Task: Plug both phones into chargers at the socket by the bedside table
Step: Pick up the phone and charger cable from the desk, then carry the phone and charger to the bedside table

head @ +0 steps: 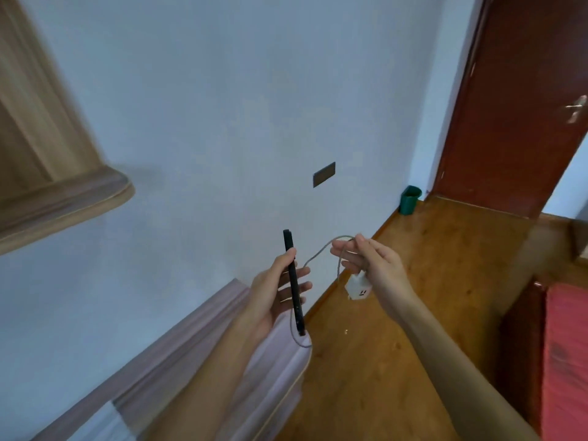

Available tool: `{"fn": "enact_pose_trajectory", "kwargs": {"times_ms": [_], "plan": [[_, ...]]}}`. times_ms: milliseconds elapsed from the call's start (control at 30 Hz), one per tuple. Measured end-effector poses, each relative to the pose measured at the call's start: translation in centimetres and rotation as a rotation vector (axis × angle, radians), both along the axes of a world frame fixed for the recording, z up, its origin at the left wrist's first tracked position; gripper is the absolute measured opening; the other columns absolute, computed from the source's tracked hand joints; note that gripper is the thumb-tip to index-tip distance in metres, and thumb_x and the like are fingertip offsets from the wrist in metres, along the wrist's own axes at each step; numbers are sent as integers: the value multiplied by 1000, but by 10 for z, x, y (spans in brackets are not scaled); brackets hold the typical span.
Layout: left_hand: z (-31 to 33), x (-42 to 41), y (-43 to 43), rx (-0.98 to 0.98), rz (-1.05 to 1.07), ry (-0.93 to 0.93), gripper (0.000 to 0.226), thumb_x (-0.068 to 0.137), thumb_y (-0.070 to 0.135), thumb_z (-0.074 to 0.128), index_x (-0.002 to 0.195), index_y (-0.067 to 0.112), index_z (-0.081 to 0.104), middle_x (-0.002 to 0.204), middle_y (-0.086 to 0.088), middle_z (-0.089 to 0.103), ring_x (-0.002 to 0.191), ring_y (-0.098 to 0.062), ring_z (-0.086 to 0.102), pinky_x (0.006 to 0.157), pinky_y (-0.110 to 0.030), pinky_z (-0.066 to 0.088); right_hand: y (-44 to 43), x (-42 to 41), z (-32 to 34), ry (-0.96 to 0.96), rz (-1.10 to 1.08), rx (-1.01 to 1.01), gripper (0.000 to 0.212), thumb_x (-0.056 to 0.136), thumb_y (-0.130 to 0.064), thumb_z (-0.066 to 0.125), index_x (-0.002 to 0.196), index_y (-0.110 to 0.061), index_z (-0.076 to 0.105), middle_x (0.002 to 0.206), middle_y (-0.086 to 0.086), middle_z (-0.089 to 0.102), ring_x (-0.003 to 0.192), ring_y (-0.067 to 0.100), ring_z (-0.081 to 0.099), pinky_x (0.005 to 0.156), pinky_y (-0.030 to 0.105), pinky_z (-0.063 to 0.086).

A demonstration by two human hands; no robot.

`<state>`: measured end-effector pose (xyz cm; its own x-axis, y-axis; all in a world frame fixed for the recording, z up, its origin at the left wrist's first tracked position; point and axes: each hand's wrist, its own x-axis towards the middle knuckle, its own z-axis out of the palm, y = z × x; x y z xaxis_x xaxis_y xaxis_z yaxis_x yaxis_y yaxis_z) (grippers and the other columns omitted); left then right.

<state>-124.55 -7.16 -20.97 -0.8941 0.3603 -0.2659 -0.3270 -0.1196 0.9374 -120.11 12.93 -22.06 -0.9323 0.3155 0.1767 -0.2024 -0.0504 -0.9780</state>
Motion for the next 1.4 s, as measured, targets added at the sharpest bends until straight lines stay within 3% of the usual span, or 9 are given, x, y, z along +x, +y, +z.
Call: {"fn": "enact_pose_trajectory", "kwargs": {"times_ms": [100,200,400,533,667,833,1033,1233,1400], "plan": [[-2,-13,41,-9,-53,-2,79,65,62,76,123,10,65,115,-11,76,89,-24,75,78,-37,62,42,5,-5,-12,-79,-15,39,105,-35,43,112,-12,74,112,0,77,109,15,71,96,32,53],[-5,-29,82,-26,-104,-11,80,66,64,75,122,9,64,119,-14,72,94,-30,76,84,-42,62,79,8,-6,-22,-188,5,37,105,-35,46,111,-12,74,113,-3,77,109,12,70,94,27,54],[-13,-69,168,-54,-211,-17,68,83,59,70,126,7,62,120,-18,68,100,-35,75,89,-48,61,150,-2,-8,-73,-399,41,33,103,-35,49,102,-17,77,111,-1,75,107,12,68,95,28,52],[-15,-105,224,-45,-290,-15,58,84,60,69,114,10,67,113,-17,74,101,-35,74,94,-54,58,192,-26,0,-52,-460,39,31,104,-29,49,92,-22,76,104,-2,75,103,10,69,89,23,52],[-7,-153,283,-50,-395,18,46,85,59,68,109,19,67,113,-14,76,100,-33,75,96,-54,57,236,-60,14,-30,-514,39,29,104,-25,49,94,-16,75,108,4,74,106,15,68,92,28,54],[2,-208,356,-23,-474,33,46,81,62,70,109,26,64,110,-13,77,96,-34,76,91,-55,59,288,-101,27,-12,-598,36,29,103,-27,50,93,-17,76,107,0,76,105,14,69,91,30,54],[-5,-254,423,-27,-564,21,85,58,71,76,125,21,62,110,-12,77,94,-31,77,87,-53,61,353,-132,24,-11,-720,23,31,103,-26,51,99,-10,77,113,8,75,110,24,68,87,30,55],[-21,-291,494,-59,-584,7,88,50,70,83,119,19,64,103,-12,79,87,-31,78,68,-42,64,426,-164,5,-27,-747,-35,34,104,-25,50,106,-1,74,117,11,74,114,25,67,86,29,55],[-27,-319,578,-87,-594,73,77,62,68,79,120,21,63,98,-10,79,85,-30,79,63,-38,63,506,-190,-11,-22,-754,-47,33,103,-26,50,106,-3,74,115,7,75,111,20,68,88,29,54]]}}
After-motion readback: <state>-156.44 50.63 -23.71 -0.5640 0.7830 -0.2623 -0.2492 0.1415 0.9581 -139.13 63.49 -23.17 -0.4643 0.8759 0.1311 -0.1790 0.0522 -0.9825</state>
